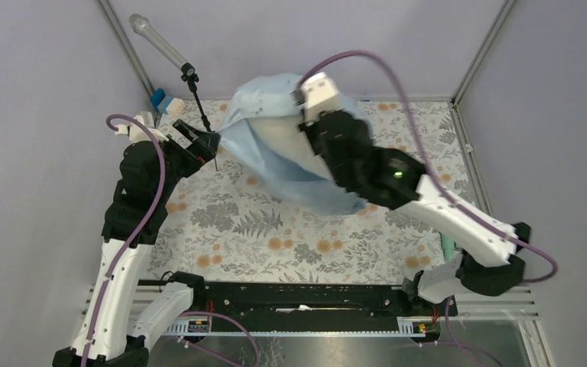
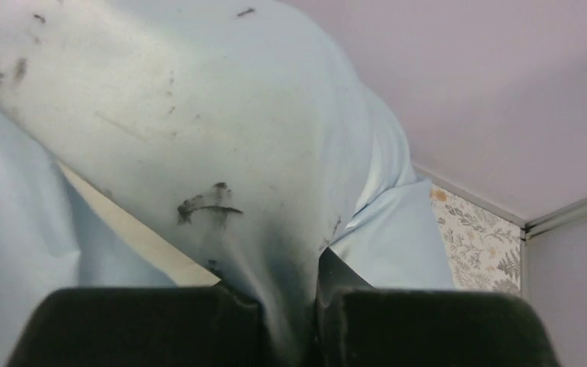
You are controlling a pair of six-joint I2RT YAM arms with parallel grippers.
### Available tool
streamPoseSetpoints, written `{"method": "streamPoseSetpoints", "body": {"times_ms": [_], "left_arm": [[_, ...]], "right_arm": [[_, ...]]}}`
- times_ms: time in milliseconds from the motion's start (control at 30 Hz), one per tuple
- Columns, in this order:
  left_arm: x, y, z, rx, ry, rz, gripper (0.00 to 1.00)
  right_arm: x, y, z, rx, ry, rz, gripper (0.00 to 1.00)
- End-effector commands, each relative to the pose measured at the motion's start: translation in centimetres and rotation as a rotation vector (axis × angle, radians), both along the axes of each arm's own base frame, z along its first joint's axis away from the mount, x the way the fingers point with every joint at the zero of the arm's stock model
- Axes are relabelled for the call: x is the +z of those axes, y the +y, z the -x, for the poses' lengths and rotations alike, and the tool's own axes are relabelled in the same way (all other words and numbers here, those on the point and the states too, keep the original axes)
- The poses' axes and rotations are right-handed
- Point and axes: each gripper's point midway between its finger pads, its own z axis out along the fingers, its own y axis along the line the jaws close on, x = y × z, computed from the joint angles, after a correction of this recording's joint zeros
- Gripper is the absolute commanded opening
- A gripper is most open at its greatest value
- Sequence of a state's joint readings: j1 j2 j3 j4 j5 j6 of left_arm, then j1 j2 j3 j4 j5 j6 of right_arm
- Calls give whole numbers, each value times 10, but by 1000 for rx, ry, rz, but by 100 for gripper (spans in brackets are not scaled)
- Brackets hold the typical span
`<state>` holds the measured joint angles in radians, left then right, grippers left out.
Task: Put the pillow into the pillowcase
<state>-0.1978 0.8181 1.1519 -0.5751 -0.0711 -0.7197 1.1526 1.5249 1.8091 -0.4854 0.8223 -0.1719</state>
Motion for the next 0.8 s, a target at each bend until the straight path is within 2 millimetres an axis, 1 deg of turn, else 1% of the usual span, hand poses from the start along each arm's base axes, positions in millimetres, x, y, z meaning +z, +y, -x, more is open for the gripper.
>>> {"method": "streamPoseSetpoints", "body": {"times_ms": [0,100,200,233,267,300,367,433,533,567,600,633,667,700,767], "left_arm": [[10,-11,-3,-39,-54,73,99],[-17,-37,-6,-161,-8,158,99],[-34,-66,-5,-315,-23,238,99],[-44,-72,-4,-340,-5,260,99],[-49,-75,-2,-360,-11,276,99],[-48,-76,1,-373,-41,290,99],[-54,-73,4,-360,-51,288,99],[-78,-78,4,-376,30,291,99],[-126,-89,-2,-392,125,398,99],[-135,-91,-4,-389,130,426,99],[-144,-91,-6,-377,143,436,99],[-149,-89,-8,-359,153,433,99],[-149,-86,-10,-341,154,419,99],[-142,-80,-13,-315,140,387,99],[-123,-66,-17,-248,115,309,99]], "right_arm": [[104,-49,14,47,-90,-386,0],[137,-57,23,88,-135,-494,0],[161,-60,26,98,-171,-563,0],[167,-61,26,97,-181,-579,0],[175,-60,26,101,-193,-591,0],[179,-58,24,99,-201,-588,0],[189,-55,21,93,-215,-595,0],[199,-49,21,112,-216,-635,0],[222,-37,29,194,-218,-723,0],[228,-28,32,231,-203,-771,0],[241,-28,37,259,-211,-817,0],[250,-25,40,281,-212,-860,0],[258,-24,42,296,-212,-905,0],[267,-24,45,312,-216,-951,0],[286,-29,50,331,-227,-1062,0]]}}
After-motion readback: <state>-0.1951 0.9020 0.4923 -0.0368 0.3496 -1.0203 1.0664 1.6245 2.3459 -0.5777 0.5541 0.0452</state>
